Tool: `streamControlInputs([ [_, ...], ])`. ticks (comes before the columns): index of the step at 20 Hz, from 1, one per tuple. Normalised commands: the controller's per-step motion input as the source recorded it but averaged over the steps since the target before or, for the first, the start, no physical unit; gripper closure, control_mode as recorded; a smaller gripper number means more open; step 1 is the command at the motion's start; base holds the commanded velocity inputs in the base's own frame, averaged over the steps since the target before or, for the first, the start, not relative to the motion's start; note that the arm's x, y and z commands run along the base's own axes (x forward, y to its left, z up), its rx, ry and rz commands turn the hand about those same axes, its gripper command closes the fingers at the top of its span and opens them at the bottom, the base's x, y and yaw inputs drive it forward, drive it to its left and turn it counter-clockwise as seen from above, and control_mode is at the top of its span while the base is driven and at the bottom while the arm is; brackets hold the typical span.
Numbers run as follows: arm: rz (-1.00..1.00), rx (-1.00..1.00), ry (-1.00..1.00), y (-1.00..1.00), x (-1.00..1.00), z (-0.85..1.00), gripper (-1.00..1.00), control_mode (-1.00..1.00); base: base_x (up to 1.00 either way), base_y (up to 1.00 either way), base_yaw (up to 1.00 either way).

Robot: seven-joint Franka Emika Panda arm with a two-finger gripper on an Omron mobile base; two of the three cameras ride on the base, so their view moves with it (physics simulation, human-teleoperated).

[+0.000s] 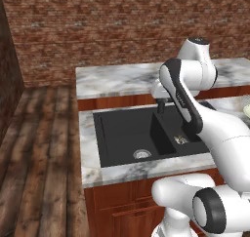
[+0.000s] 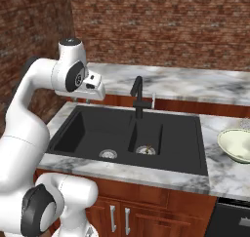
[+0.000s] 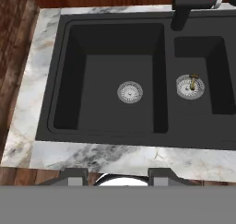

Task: Pick the mushroom from the sink and place it in the bowl. Then pick the bowl and place it in the microwave. Then close the microwave door and press the start button.

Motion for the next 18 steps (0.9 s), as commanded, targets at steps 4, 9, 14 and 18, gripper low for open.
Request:
streamControlInputs([
  [4,-0.04,0.00,0.04,-0.19,-0.03,-0.10,-1.00,-1.00,0.00,0.00,0.00],
  [9,-0.04,-0.02,0.07,-0.38,-0.24,-0.40,-1.00,-1.00,0.00,0.00,0.00],
  [14,-0.19,0.00,0.15,-0.87,-0.28,-0.72,-1.00,-1.00,0.00,0.00,0.00],
  [18,-0.40,0.00,0.16,-0.92,-0.10,-0.74,-1.00,-1.00,0.00,0.00,0.00],
])
